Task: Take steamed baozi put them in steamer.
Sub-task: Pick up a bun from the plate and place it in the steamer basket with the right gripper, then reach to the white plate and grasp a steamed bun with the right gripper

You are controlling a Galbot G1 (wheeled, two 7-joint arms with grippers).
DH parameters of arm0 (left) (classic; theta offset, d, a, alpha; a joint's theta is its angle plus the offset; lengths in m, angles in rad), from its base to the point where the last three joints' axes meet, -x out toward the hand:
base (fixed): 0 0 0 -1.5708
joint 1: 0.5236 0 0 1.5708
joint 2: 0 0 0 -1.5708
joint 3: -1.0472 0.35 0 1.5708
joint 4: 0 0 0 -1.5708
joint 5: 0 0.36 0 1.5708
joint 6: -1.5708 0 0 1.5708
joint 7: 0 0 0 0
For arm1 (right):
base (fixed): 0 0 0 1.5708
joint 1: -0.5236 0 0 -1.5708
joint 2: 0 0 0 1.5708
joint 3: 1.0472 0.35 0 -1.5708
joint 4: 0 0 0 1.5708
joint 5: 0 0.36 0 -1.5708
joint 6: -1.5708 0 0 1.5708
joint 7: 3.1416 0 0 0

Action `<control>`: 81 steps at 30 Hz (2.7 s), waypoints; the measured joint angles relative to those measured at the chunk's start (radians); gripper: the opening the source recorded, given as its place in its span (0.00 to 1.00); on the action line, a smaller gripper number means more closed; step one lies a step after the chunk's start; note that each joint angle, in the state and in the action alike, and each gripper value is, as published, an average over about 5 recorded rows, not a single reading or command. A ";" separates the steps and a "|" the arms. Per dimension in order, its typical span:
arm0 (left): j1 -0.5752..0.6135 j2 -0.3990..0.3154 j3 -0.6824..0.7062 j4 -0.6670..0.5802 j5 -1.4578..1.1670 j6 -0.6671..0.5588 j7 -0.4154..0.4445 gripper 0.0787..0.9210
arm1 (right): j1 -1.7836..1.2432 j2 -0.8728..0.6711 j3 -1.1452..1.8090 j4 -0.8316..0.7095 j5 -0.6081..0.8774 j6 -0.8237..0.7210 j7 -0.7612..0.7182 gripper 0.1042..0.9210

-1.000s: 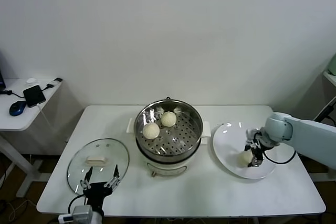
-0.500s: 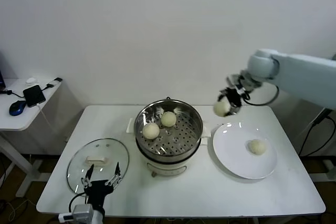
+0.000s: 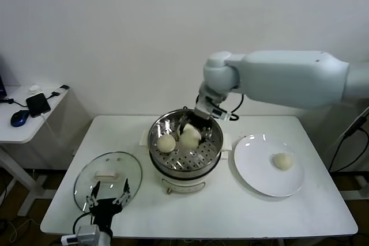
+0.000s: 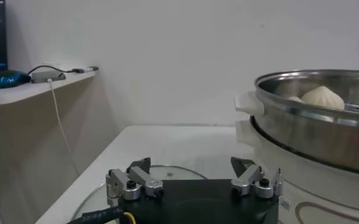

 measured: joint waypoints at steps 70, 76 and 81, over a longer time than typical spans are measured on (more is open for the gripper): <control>0.017 -0.012 0.003 0.026 0.015 -0.011 -0.002 0.88 | -0.533 -0.507 0.286 -0.535 -0.075 -0.411 -0.028 0.88; 0.020 -0.012 0.005 0.028 0.015 -0.013 -0.002 0.88 | -0.602 -0.461 0.344 -0.582 -0.099 -0.428 -0.016 0.88; 0.027 -0.012 0.008 0.027 0.015 -0.015 -0.003 0.88 | -0.633 -0.446 0.370 -0.595 -0.111 -0.443 -0.013 0.88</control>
